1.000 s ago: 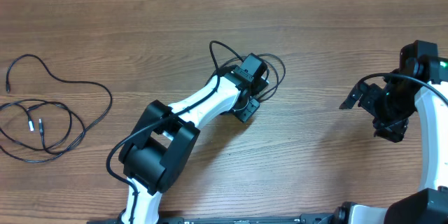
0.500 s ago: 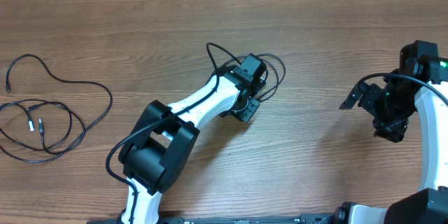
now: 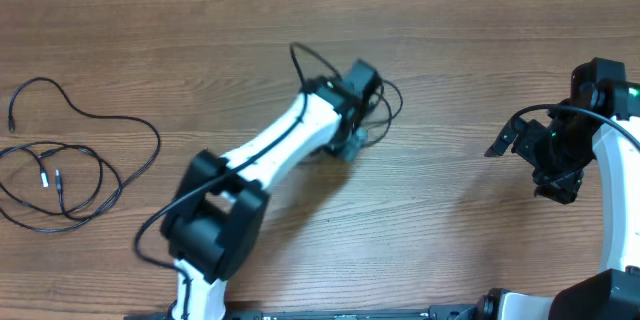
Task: Untangle cables
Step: 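Drag the cable to the left side of the table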
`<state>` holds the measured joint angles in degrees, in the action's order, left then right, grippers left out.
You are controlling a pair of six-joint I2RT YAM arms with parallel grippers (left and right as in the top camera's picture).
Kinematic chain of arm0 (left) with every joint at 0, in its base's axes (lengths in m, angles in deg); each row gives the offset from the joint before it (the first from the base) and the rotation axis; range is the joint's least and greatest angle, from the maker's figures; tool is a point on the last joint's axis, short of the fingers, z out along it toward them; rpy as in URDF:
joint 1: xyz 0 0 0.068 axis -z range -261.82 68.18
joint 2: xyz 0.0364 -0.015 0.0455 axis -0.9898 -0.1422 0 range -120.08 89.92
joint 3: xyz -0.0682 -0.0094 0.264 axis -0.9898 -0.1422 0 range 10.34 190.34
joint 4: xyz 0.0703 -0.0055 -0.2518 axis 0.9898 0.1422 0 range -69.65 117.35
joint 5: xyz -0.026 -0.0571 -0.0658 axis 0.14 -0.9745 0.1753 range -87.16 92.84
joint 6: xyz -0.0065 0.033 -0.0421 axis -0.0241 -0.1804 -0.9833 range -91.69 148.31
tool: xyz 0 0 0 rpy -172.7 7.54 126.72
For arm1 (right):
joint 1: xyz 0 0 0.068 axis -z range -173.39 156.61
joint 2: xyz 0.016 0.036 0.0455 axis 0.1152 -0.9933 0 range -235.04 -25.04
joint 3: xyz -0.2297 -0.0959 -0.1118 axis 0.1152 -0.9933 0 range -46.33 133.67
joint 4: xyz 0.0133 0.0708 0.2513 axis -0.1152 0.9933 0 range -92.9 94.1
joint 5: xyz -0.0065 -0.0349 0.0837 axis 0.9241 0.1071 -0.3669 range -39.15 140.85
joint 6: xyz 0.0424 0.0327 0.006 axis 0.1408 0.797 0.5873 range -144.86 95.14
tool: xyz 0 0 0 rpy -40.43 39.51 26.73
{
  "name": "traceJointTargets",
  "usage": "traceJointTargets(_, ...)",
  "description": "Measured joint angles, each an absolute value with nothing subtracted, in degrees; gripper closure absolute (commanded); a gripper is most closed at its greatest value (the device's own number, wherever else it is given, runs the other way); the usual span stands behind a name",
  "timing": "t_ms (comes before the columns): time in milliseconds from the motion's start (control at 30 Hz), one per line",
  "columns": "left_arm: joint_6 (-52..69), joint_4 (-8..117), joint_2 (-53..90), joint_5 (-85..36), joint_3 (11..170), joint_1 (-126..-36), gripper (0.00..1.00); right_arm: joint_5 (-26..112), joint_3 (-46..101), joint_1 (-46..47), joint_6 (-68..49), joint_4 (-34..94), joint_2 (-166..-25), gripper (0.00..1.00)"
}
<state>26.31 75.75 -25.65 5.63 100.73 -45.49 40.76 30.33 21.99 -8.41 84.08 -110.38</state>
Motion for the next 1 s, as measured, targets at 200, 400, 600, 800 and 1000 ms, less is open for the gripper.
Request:
traceJointTargets(200,26.3,83.1,-16.9,15.8,112.8,-50.7,0.96,40.8,30.3,22.0,-8.4,84.1,-110.4,0.0)
traceJointTargets(400,26.3,85.8,-6.2,35.3,119.4,-61.0,0.95,40.8,30.3,22.0,-8.4,84.1,-110.4,0.0)
traceJointTargets(600,26.3,85.0,0.1,47.1,119.5,-73.9,0.92,40.8,30.3,22.0,-8.4,84.1,-110.4,0.0)
traceJointTargets(800,26.3,84.6,1.2,48.9,119.5,-85.9,0.89,40.8,30.3,22.0,-8.4,84.1,-110.4,0.0)
traceJointTargets(1000,24.8,84.2,1.2,43.3,119.5,-92.3,0.73,40.8,30.3,22.0,-8.4,84.1,-110.4,0.0)
